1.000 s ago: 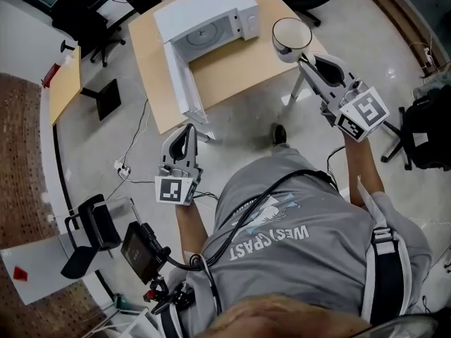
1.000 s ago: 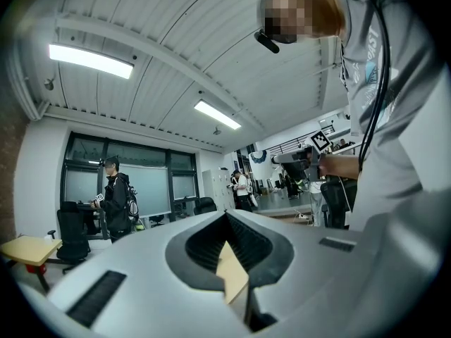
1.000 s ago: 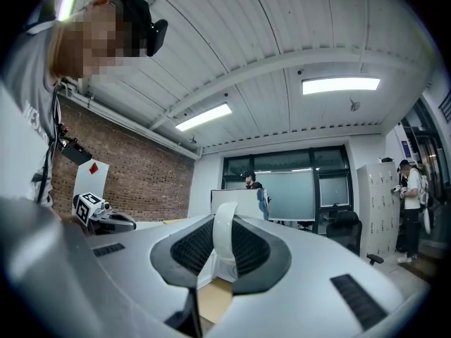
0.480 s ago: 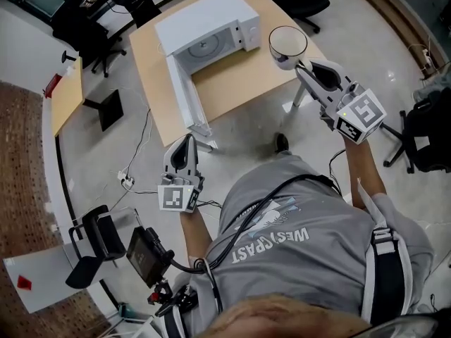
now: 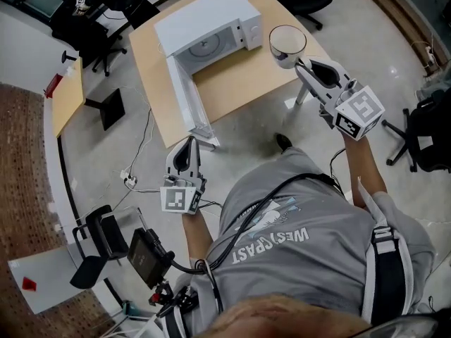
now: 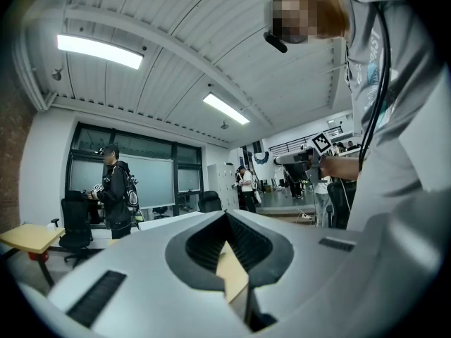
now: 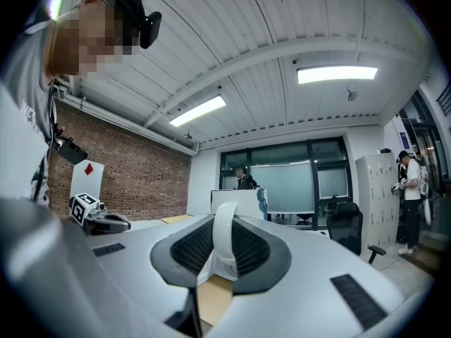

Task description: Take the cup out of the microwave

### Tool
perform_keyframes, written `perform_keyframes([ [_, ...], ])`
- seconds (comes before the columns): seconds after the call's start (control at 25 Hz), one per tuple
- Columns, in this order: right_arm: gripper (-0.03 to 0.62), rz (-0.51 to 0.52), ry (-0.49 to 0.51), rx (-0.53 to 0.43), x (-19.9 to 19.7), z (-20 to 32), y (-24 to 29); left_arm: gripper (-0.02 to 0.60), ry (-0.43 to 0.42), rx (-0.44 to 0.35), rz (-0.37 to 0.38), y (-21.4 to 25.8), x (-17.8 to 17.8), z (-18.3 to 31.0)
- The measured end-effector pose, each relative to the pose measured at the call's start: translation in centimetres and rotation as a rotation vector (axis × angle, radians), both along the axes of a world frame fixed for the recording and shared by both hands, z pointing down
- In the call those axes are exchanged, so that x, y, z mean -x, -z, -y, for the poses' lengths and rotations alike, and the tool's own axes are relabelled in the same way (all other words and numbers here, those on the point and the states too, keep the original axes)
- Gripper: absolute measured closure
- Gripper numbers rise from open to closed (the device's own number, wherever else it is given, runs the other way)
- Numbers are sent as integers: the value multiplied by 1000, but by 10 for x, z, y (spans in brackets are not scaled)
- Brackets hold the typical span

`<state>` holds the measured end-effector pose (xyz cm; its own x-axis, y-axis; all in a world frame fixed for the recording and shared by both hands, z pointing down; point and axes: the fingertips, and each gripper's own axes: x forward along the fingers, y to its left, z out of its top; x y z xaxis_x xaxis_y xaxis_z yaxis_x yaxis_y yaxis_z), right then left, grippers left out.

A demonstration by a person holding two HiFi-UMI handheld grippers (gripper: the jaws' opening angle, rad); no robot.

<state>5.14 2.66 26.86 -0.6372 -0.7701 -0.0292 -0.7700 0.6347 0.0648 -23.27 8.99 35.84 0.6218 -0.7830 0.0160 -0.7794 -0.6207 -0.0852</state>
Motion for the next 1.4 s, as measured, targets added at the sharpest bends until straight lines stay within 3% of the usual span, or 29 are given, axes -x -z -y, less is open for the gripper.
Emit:
perform_keyframes([
  [0.68, 523, 57, -13, 110, -45, 128, -37, 538, 82, 44, 44, -2, -32, 56],
  [1.4, 523, 26, 17, 204, -85, 262, -92, 538, 183, 98, 64, -16, -78, 126],
])
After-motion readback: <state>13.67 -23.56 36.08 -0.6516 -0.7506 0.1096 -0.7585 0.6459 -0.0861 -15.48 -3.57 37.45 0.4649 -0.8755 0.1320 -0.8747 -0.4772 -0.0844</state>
